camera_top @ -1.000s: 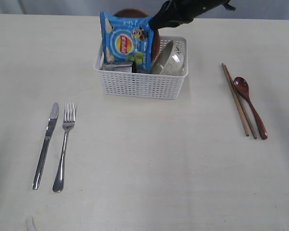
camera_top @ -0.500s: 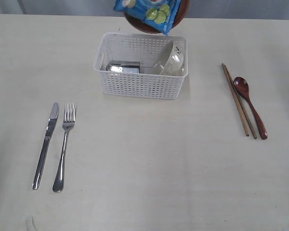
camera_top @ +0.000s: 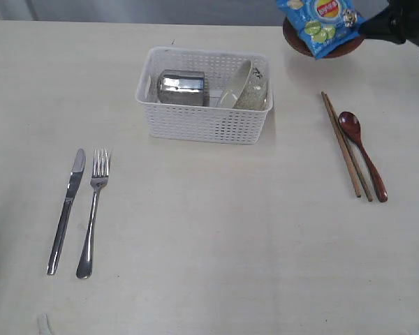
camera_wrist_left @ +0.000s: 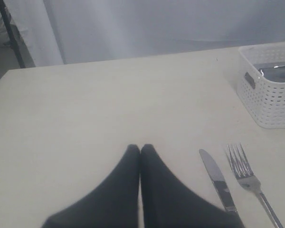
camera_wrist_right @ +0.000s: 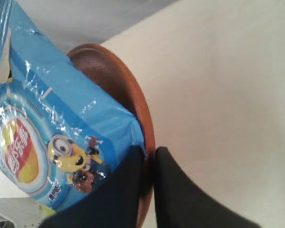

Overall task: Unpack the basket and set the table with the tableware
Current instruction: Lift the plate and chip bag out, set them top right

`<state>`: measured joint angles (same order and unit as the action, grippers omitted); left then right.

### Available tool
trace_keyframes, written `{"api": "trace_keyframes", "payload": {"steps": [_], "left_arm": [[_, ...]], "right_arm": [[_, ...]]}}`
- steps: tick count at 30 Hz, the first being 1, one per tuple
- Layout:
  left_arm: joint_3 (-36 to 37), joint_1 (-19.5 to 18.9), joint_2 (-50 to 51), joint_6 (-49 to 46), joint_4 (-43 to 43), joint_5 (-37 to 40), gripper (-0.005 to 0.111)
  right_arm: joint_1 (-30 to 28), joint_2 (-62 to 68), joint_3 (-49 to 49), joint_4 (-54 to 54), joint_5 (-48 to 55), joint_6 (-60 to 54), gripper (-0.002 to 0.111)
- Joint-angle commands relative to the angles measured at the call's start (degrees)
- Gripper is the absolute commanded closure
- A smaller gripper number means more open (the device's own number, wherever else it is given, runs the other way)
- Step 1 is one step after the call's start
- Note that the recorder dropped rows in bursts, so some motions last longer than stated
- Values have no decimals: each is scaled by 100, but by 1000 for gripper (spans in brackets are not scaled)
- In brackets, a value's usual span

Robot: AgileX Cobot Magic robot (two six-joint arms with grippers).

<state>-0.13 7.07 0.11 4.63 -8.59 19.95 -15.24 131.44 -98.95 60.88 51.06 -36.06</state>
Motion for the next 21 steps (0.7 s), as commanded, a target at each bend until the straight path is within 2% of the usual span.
{"api": "trace_keyframes", "payload": {"steps": [1, 11, 21], "left_arm": [[13, 29, -11, 13, -18, -3, 107], [13, 29, -11, 13, -18, -3, 107], [13, 29, -11, 13, -18, -3, 107]], "right_arm": [[-117, 358, -24, 138, 30, 416, 109], [-117, 480, -24, -378, -778, 1045, 109], [-117, 565, -24, -795, -861, 1371, 108]]}}
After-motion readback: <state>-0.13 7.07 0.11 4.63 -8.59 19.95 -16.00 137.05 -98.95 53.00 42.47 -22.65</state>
